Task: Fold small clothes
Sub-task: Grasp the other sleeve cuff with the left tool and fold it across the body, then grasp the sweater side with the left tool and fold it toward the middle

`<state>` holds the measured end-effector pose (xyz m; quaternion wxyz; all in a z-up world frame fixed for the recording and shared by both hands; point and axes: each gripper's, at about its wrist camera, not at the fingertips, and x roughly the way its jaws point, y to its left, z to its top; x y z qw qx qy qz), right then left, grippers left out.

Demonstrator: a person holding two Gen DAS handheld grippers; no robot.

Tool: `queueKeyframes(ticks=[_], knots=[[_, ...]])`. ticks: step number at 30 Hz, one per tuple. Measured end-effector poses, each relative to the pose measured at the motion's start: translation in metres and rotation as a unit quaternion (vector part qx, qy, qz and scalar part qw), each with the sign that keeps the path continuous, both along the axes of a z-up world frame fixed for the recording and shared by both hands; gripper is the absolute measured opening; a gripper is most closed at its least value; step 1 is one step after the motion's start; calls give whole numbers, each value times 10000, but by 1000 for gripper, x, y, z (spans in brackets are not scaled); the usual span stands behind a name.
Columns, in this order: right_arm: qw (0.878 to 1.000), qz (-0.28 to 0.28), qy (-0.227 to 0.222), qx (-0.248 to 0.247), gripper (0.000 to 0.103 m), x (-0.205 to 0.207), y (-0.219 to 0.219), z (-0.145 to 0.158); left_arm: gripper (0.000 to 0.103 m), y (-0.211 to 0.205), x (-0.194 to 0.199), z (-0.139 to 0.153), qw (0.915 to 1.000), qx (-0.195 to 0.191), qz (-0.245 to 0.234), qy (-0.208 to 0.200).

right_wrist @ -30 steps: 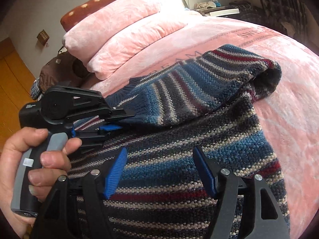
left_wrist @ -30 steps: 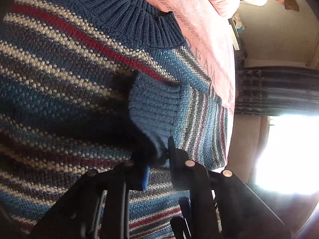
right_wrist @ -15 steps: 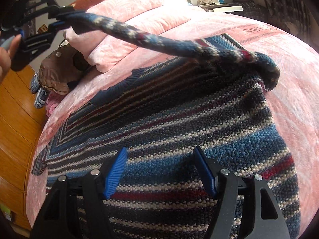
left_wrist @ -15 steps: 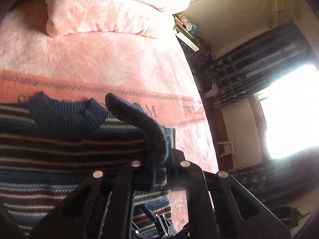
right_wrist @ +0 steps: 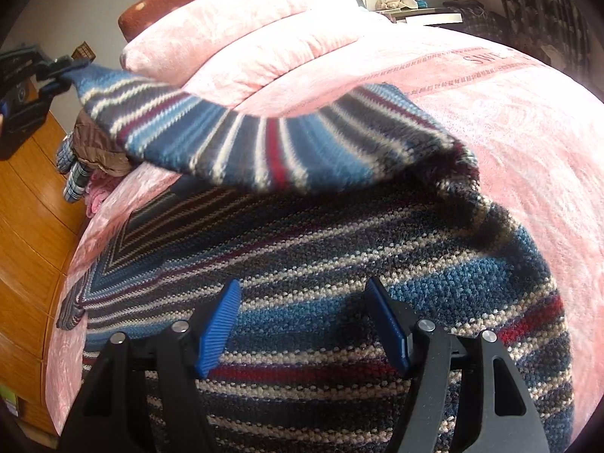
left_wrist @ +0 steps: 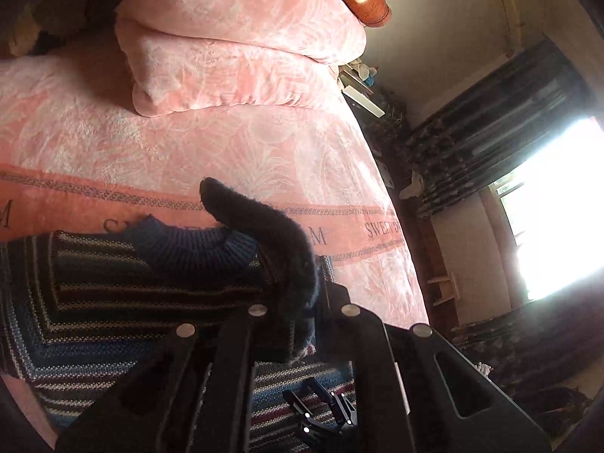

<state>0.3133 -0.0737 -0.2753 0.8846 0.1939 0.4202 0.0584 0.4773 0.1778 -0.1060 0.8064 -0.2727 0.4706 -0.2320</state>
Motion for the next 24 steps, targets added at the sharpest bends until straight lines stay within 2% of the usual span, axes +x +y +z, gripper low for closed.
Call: queueKeyframes(ticks=[5,10,12,13,15,17,19,21,22,24], knots=[[10000,2,5,-12,69,0,0,0,6,44,-9,-57,9985,-48,359,420],[10000,13,7,-57,69,1,0,-1,7,82,-17,-136,9917,39,722,1062],[10000,12,10,-69,69,2,1,-2,12,94,-22,-168,9856,130,881,1435],[10000,12,8,-71,69,2,1,-2,19,102,-26,-180,9806,292,1072,1617],[10000,6,5,-57,69,3,0,-2,26,114,-37,-186,9732,501,1431,1731],[10000,-17,-7,-22,69,2,-2,-2,40,119,-49,-169,9764,391,1650,1338],[10000,-19,-15,-14,69,2,-1,-1,43,114,-54,-153,9823,144,1596,968],[10000,9,-37,-41,69,1,0,-1,47,103,-49,-149,9873,-251,1347,807],[10000,23,-47,-58,69,1,1,-1,47,98,-45,-151,9882,-349,1258,804],[9999,39,-46,-83,69,0,2,-2,47,88,-36,-163,9882,-299,1165,950]])
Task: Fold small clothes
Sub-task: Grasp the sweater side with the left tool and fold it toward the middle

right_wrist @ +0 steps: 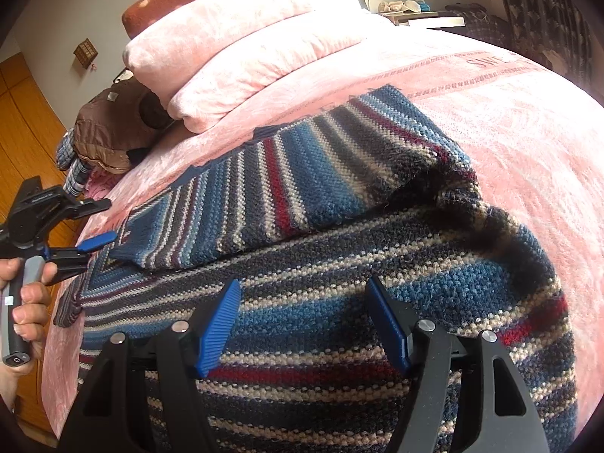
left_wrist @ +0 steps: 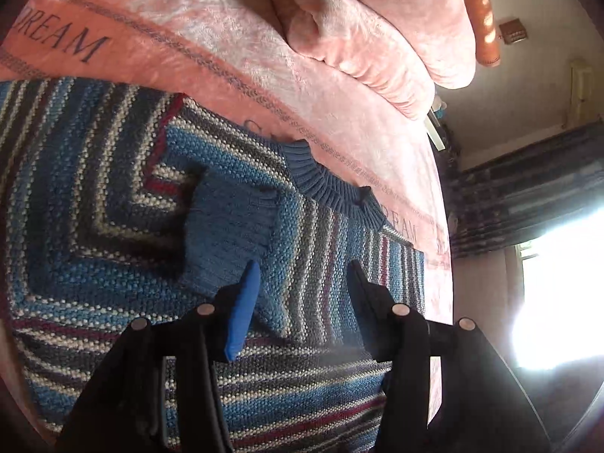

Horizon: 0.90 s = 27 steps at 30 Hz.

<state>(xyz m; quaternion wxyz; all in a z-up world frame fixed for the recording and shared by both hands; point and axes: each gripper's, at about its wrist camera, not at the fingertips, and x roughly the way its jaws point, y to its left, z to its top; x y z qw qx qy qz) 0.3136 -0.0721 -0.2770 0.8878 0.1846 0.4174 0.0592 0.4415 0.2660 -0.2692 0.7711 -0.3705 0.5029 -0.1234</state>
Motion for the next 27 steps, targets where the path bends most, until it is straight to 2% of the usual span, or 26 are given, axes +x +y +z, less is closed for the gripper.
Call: queueKeyframes(ticks=[2,3,4,5,6,8,10,13,15,20,23,27], knots=[[10000,-5,17,12,69,0,-1,-1,45,-2,4,-19,9992,228,42,323],[10000,-11,20,17,69,0,-1,-2,40,1,3,-28,9985,312,93,433],[10000,-11,20,16,69,1,-1,-2,33,5,-2,-34,9985,265,135,470],[10000,-10,18,18,69,0,-1,-2,34,10,-6,-34,9986,144,191,469],[10000,-9,14,18,69,0,-1,-2,38,17,-13,-31,9987,30,269,426],[10000,-8,7,14,69,0,-1,-1,61,37,-32,-18,9987,-30,458,217],[10000,8,-15,22,69,-1,-1,0,68,69,-56,-5,9974,-154,705,-20],[9999,28,-64,92,69,-2,-1,3,80,130,-97,7,9920,-161,1244,-143],[9998,42,-122,160,69,-3,-1,5,85,178,-128,12,9845,-6,1741,-212],[9995,106,-248,161,70,-5,6,9,88,289,-194,8,9546,118,2975,-62],[9992,200,-325,106,70,-6,13,11,88,344,-213,-2,9386,293,3438,-8],[9988,270,-398,-38,70,-8,21,12,88,395,-211,-21,9264,111,3764,72]])
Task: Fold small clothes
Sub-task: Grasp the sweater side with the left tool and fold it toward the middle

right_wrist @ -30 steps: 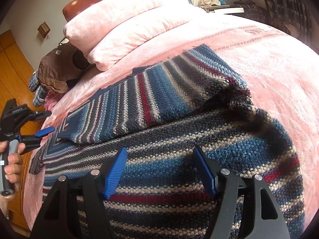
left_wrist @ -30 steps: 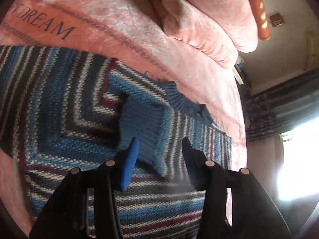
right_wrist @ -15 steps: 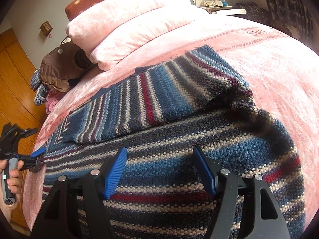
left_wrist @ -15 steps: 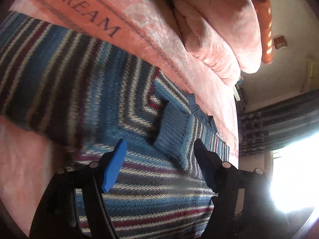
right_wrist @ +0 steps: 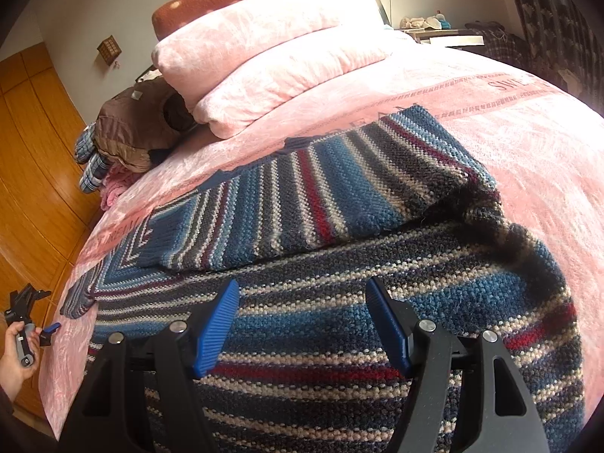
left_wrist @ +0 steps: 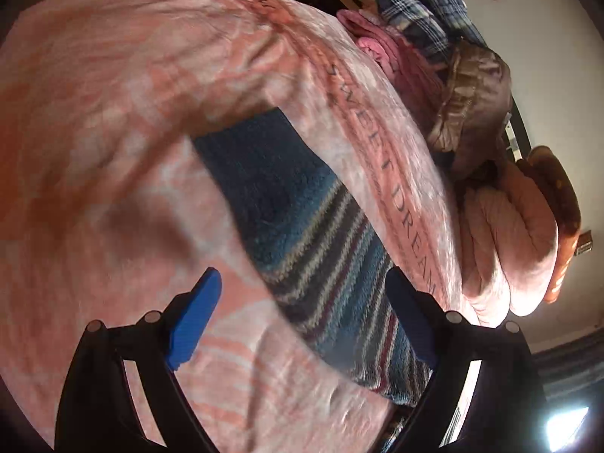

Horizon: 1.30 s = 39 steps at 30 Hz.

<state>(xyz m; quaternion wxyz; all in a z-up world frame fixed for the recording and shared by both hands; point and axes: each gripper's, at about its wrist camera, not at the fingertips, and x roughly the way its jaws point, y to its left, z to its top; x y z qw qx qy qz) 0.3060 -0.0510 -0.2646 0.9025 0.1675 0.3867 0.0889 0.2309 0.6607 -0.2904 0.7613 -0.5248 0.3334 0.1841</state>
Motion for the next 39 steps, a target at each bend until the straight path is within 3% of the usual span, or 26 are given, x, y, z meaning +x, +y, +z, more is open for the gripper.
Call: queueKeyframes(ticks=[4,6,9,10,13,19,28,34,39], knots=[[9999,20,24,-95,70,1,4,-3,87,15,23,-16,9999,-116,30,-112],[9999,33,71,-143,70,2,6,-7,80,21,28,-20,9999,-12,161,-59],[9998,19,110,-162,70,4,6,-10,38,30,30,-25,9994,72,320,108],[9998,21,107,-164,70,4,6,-10,18,32,29,-25,9993,61,341,136],[9998,19,106,-167,70,4,6,-11,11,29,29,-13,9995,172,277,7],[9999,-29,79,-148,70,1,1,-6,10,-4,44,65,9946,573,-261,-823],[9999,-43,102,83,70,-18,-5,16,10,-99,78,195,9696,1087,-1192,-1840],[9996,104,142,198,70,-41,-4,34,10,-183,100,238,9495,1162,-1815,-2281],[9991,226,313,172,70,-59,-10,31,10,-260,124,243,9348,1124,-2317,-2445]])
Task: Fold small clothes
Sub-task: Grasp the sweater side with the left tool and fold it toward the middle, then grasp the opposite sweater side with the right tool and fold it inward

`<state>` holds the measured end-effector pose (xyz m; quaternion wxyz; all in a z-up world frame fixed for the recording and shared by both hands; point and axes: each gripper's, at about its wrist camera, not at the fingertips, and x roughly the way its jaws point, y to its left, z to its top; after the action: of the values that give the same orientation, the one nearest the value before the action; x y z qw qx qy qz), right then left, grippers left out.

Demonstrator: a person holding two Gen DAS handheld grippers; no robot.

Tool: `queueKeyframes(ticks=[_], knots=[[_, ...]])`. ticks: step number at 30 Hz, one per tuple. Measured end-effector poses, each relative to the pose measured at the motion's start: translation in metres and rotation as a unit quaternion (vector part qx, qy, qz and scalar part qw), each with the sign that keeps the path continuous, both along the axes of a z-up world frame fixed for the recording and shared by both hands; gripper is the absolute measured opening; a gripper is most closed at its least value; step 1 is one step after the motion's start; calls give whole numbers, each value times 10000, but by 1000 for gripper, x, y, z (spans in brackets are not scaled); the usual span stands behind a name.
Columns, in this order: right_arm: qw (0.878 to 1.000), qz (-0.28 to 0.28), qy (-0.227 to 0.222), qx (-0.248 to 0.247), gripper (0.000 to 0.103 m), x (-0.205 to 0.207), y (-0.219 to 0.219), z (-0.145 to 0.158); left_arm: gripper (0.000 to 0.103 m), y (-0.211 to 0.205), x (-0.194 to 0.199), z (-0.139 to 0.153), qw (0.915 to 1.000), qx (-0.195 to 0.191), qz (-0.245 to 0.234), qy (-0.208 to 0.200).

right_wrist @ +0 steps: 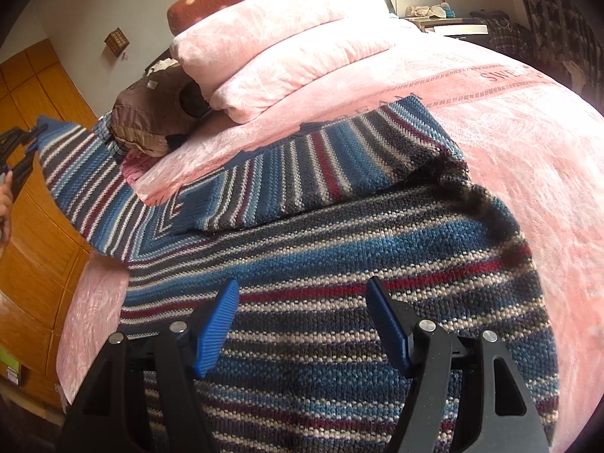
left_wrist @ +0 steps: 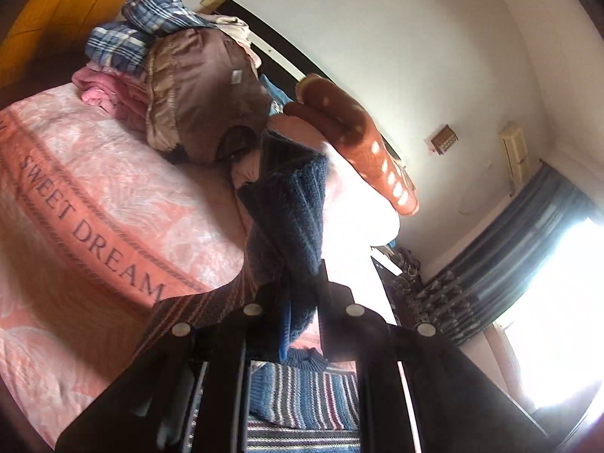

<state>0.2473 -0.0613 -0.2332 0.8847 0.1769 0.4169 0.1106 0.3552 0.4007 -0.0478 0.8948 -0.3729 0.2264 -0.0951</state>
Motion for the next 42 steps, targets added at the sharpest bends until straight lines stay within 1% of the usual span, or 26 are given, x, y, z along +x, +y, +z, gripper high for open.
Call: queueKeyframes(ticks=[3,7,13,16,19,21,22,23,24,25,26,27,28,29,32,34,35,36,37,39,41,42], knots=[[10000,-47,-8,71,70,-2,-8,0,10,-49,15,-10,9995,147,-280,54],[9996,-109,63,241,70,1,-16,-5,10,-110,38,-39,9973,327,-616,240],[9991,-116,189,353,70,4,-22,-12,10,-192,69,-105,9895,618,-1111,686],[9989,-170,240,375,70,6,-25,-14,10,-227,79,-146,9832,731,-1344,997],[9985,-223,277,404,73,7,-28,-17,11,-258,83,-184,9745,840,-1627,1301],[9981,-258,314,462,75,8,-32,-18,19,-274,85,-204,9660,965,-1881,1487],[9977,-291,343,512,75,9,-34,-19,30,-278,83,-209,9635,1065,-1928,1520],[9972,-323,376,554,78,10,-37,-20,49,-281,79,-212,9619,1141,-1976,1509],[9969,-353,413,571,81,11,-39,-22,57,-279,75,-213,9611,1186,-2000,1489],[9966,-379,449,577,82,13,-41,-23,69,-275,70,-211,9622,1224,-1963,1438],[9962,-393,479,619,83,14,-44,-24,72,-267,64,-209,9632,1237,-1933,1398],[9953,-419,522,704,83,16,-47,-24,72,-257,56,-208,9639,1160,-1962,1376],[9938,-419,580,848,83,20,-50,-22,75,-246,46,-205,9650,1033,-1999,1348],[9920,-368,607,1044,84,25,-53,-19,80,-237,33,-201,9662,952,-2004,1316],[9816,-181,726,1759,83,55,-60,-10,88,-206,-20,-198,9686,918,-2064,1039],[9700,35,1045,2192,78,89,-59,-13,88,-194,-49,-198,9696,982,-2033,948],[9633,58,1265,2365,73,108,-58,-18,88,-185,-59,-204,9701,931,-2025,958],[9590,73,1452,2435,63,126,-56,-22,88,-177,-69,-211,9710,824,-2019,978],[9564,38,1592,2447,60,143,-55,-25,88,-169,-77,-219,9719,697,-2015,1000],[9541,-107,1907,2305,59,171,-51,-34,88,-160,-83,-233,9711,407,-2098,1063],[9448,-268,2320,2296,59,191,-47,-48,88,-151,-81,-241,9710,138,-2104,1124],[9410,-316,2432,2330,59,196,-44,-53,88,-148,-80,-243,9713,29,-2112,1097]])
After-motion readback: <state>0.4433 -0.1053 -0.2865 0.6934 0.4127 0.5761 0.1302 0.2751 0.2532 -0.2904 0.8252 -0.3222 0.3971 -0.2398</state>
